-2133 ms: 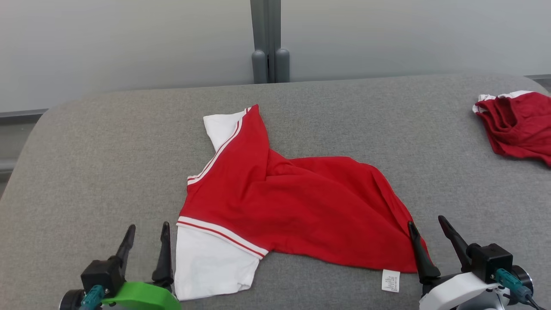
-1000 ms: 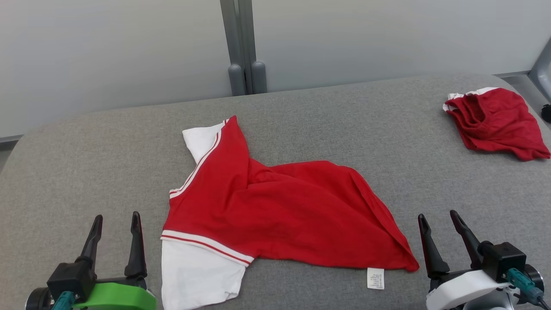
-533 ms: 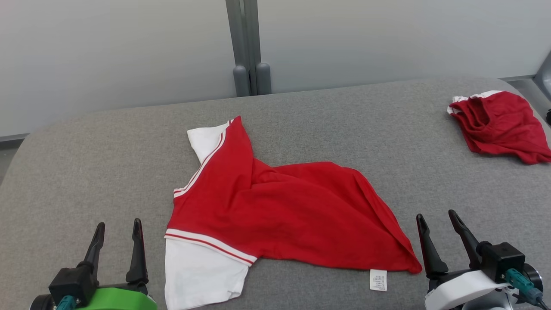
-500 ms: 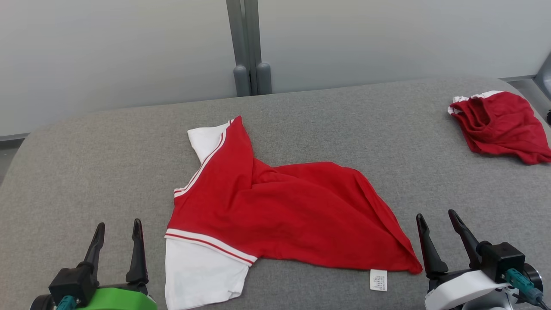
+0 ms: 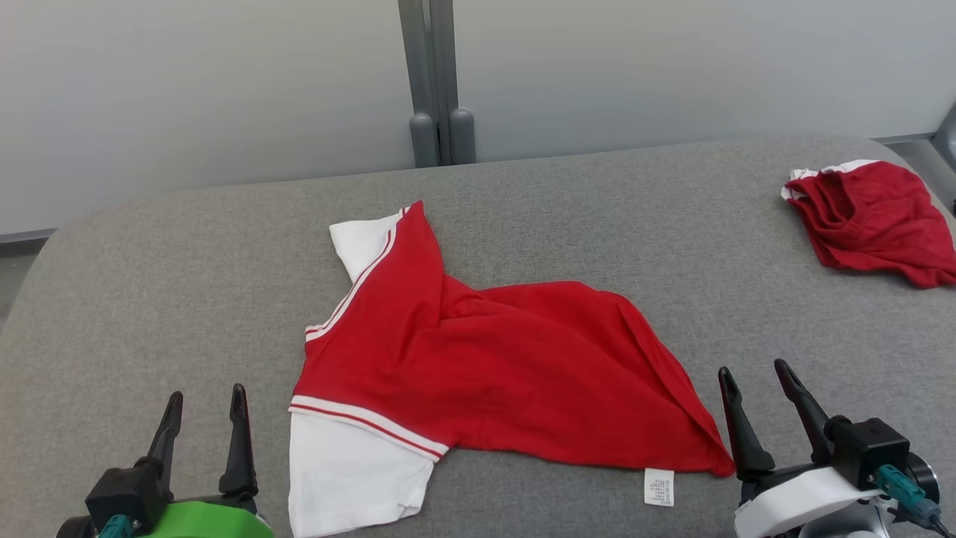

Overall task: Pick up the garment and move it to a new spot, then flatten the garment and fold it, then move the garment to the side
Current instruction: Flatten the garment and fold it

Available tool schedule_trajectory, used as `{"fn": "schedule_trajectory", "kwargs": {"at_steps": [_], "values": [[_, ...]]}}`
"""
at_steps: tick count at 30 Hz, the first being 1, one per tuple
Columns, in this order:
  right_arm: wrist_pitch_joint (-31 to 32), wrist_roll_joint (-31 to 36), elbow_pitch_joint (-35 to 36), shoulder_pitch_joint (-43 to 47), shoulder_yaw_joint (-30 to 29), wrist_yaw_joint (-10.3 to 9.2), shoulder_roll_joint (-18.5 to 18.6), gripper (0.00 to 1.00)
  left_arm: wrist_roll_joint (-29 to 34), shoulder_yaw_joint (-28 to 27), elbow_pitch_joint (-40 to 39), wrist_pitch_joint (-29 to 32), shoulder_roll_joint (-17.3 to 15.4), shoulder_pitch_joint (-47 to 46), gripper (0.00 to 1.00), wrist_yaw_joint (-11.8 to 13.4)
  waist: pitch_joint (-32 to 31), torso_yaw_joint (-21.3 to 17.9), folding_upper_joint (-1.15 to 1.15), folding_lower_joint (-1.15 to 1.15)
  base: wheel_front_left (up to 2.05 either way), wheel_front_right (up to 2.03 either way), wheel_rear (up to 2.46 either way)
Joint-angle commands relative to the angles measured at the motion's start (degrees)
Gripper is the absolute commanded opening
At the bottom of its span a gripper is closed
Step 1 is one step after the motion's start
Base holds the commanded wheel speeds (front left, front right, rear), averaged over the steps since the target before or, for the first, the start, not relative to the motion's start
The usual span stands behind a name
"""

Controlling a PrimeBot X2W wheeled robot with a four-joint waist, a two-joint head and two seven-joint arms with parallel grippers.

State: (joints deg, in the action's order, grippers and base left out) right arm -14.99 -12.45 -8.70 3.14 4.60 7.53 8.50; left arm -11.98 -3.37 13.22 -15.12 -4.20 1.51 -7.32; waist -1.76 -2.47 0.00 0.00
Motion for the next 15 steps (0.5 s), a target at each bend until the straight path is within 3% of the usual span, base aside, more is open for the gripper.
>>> {"fn": "schedule_trajectory", "kwargs": {"at_steps": [1, 15], "values": [[-0.26, 0.39, 0.36, 0.17, 0.01, -0.1, 0.16, 1.0, -0.68, -0.13, 0.03, 0.02, -0.16, 0.51, 1.0, -0.21, -0.04, -0.07, 0.0, 0.0, 0.0, 0.0, 0.0], [-0.26, 0.4, 0.71, 0.59, -0.06, -0.1, 0.05, 1.0, -1.37, 0.79, 0.44, 0.02, -0.81, 0.9, 1.0, -0.22, -0.32, -0.1, 0.0, 0.0, 0.0, 0.0, 0.0]]}}
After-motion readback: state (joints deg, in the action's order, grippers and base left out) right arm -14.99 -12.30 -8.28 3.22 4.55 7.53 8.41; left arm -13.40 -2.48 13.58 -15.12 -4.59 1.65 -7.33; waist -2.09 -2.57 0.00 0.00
